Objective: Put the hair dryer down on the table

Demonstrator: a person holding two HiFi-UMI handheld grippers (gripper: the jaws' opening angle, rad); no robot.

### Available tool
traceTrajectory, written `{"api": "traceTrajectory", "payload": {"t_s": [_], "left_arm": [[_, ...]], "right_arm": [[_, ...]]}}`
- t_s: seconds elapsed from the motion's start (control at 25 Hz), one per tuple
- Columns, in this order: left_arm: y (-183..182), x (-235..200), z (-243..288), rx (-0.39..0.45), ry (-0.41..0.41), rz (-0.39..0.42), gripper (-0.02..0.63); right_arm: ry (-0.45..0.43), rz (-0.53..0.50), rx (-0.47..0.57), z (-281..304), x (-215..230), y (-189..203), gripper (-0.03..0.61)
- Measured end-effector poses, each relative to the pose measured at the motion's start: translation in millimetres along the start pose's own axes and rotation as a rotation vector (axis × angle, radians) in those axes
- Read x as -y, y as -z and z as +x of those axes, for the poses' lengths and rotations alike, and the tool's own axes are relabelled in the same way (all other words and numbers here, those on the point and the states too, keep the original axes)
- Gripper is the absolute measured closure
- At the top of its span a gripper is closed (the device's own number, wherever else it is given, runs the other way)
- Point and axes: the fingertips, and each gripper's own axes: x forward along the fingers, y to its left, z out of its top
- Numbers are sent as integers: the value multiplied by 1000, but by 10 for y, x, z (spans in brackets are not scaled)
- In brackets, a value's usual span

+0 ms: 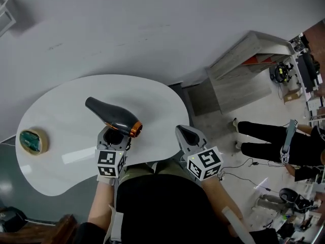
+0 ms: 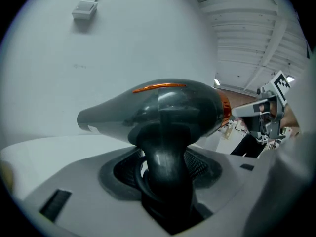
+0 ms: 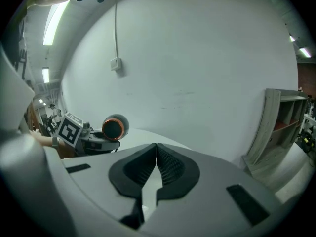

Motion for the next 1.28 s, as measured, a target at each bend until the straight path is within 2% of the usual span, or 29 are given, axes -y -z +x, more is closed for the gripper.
{"api": "traceTrajectory", "payload": {"t_s": [0.36, 0.84, 1.28], "left_arm": [[241, -481, 612, -124, -40, -117, 374], [393, -779, 1212, -242, -155, -120, 374], [542, -940, 1564, -345, -245, -116, 373]], "right_arm": [[25, -22, -77, 421, -9, -33, 561], [-6, 68, -160, 807, 323, 90, 561], [-40, 62, -235, 1014, 648, 162, 561]]}}
